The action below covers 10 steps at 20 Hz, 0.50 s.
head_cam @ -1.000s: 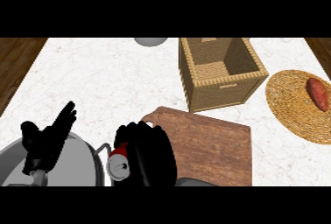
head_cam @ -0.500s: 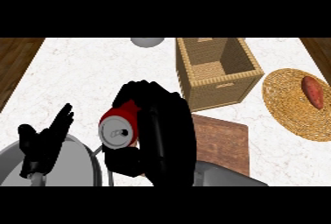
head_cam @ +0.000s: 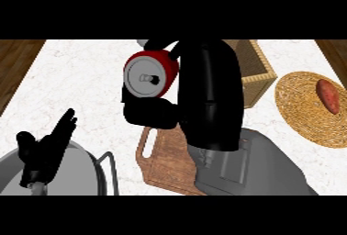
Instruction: Pick the can from the cutting board and place it in the basket
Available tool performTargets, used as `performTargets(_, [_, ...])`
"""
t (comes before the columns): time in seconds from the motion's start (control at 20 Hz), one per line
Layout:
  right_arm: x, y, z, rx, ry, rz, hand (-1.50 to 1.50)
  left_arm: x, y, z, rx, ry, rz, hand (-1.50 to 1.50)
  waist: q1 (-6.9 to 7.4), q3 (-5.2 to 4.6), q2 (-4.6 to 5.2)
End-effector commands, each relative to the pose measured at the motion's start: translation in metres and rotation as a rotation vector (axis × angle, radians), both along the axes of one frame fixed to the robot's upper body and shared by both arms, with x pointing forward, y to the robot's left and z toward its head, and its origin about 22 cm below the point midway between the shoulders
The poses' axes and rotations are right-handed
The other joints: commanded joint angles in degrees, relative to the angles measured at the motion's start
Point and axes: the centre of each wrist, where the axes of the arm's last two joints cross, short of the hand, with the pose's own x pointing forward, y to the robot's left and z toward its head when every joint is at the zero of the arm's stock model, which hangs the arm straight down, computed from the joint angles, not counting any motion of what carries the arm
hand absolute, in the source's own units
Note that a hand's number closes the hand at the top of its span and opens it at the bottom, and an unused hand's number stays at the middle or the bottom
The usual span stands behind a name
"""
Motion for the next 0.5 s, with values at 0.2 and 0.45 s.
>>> performTargets(0.2, [0.036,-0.031,0.024,-0.037,0.116,-0.131,1.5,-0.036,-0.007,-0.048,-0.039,0.241,0.024,0.0,0.62,-1.21,0.94])
performTargets(0.45, [0.069,-0.041,-0.003,-0.063,0.134,-0.14,1.5,-0.03,-0.012,-0.048,-0.026,0.224,0.023,0.0,1.46,-1.17,1.55])
